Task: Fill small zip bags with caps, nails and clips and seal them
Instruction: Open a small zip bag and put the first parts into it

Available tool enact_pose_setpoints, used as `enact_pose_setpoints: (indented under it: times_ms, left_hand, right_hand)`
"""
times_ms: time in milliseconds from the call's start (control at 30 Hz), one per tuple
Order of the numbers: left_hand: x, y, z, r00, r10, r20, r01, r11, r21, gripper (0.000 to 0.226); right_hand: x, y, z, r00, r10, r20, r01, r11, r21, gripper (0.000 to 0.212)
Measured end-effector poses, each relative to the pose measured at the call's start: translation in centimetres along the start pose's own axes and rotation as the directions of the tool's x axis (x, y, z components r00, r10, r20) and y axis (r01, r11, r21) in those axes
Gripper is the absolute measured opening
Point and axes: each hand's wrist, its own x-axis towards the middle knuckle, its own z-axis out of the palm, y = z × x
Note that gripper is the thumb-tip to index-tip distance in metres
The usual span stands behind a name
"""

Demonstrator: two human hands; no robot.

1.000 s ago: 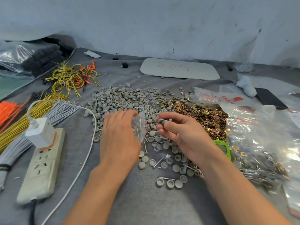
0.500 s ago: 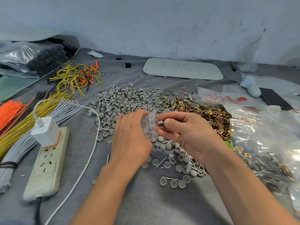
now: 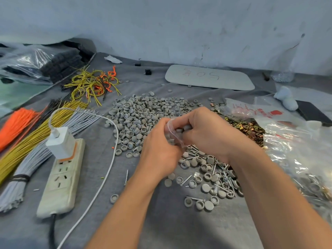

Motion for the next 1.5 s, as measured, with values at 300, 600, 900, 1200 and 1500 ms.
enact_pose_setpoints:
  times_ms: [300,600,900,1200,1500]
  left_hand:
    - [0.5,-0.2,0.0,0.998,-0.056,-0.035,0.052,0.992,-0.113,0.04]
    - [0.5,-0.5,-0.6,0.995,-0.065,-0.073,0.058,0.993,-0.102,0.048]
    - [0.9,-0.3,0.1,0.983,-0.079,-0.167,0.053,0.987,-0.153,0.032]
    - [0.6,1.3,-1.8,0.956,-0.25,0.155,0.266,0.513,-0.816,0.009]
    - [0.2,1.6,-2.3,0.946,-0.219,0.24,0.315,0.438,-0.842,0.03]
  right_hand:
    - [0.4,0.1,0.6,0.985,0.008,-0.17,0.014,0.992,0.129,0.056]
    - [0.3,-0.6,0.9,0.988,-0.034,-0.15,0.08,0.945,0.316,0.051]
    - [0.0,1.2,1.2,0.889,0.236,-0.392,0.177,0.613,0.77,0.05]
    - [-2.3,2.2,3.1,0.93,0.228,-0.288,-0.088,0.899,0.429,0.028]
    - [-3.1,1.8,4.5,0.976,0.009,-0.217,-0.031,0.995,-0.098,0.012]
